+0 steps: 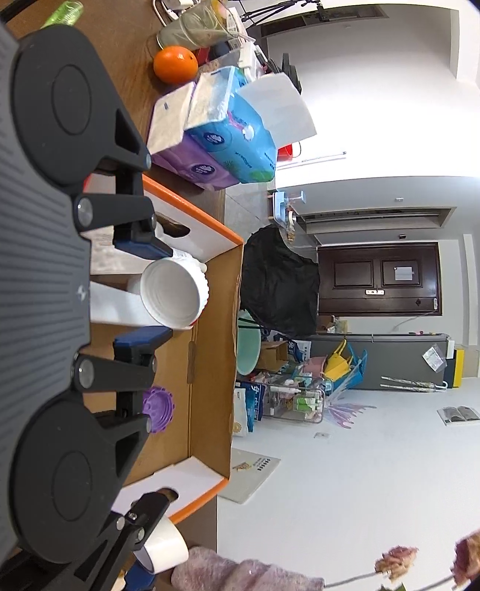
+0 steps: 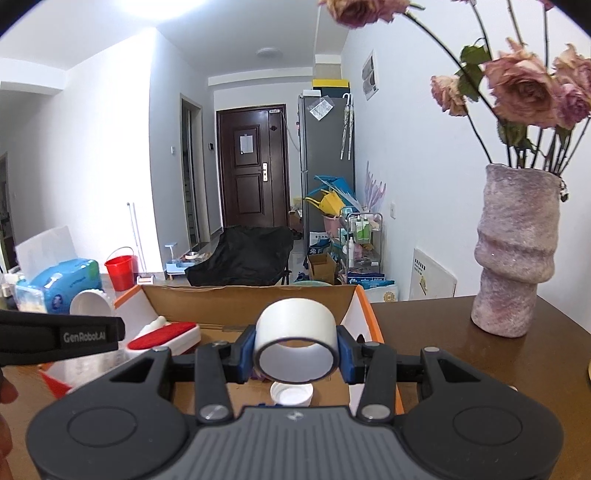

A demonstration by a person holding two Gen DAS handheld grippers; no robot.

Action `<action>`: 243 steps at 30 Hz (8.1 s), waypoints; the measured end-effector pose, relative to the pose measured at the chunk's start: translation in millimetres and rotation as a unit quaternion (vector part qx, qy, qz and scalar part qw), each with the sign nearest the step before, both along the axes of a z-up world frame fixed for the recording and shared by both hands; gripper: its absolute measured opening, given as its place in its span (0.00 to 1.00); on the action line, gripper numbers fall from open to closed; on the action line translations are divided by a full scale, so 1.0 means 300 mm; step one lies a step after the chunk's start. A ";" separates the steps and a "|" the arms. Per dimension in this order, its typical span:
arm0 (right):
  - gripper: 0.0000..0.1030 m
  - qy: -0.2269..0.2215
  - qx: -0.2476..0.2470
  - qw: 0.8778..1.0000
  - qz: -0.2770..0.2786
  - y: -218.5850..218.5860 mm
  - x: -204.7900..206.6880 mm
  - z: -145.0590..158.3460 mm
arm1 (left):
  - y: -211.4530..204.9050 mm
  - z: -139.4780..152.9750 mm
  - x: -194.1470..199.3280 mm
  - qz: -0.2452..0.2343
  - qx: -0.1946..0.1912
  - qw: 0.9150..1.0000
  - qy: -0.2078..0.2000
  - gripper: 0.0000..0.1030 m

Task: Organize rigid objects
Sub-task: 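Open both tools to drop the cap and tape roll into the box, then withdraw both tools from the red box back over the table, then move the left tool to the green spray bottle while right approaches the white plug, then close the left tool on the green spray bottle while right grasps the white plug, then lift the green spray bottle with left tool while right lifts the white plug, then carry the spray bottle and plug over the red box with both tools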

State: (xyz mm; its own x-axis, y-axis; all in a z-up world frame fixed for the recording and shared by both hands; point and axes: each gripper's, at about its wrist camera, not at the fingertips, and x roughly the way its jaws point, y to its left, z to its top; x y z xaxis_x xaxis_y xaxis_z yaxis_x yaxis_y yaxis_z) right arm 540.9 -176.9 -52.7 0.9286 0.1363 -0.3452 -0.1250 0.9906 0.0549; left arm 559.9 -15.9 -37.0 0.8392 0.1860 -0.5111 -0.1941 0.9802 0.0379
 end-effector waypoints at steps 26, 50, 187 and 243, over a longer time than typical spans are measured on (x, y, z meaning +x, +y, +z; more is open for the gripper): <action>1.00 0.001 -0.016 1.000 -0.024 -0.017 0.085 -0.010 | 0.027 0.016 0.054 0.002 0.015 0.999 -0.028 1.00; 1.00 -0.007 -0.017 0.997 -0.069 -0.181 -0.081 0.005 | 0.155 0.046 -0.154 0.035 0.017 0.998 -0.045 1.00; 0.63 0.076 0.031 0.986 -0.144 -0.324 -0.413 -0.133 | 0.436 -0.129 -0.651 0.017 -0.008 0.999 0.041 0.30; 0.63 -0.016 0.030 0.999 0.000 -0.021 -0.130 0.039 | -0.023 0.118 -0.161 -0.073 -0.042 0.994 -0.074 0.29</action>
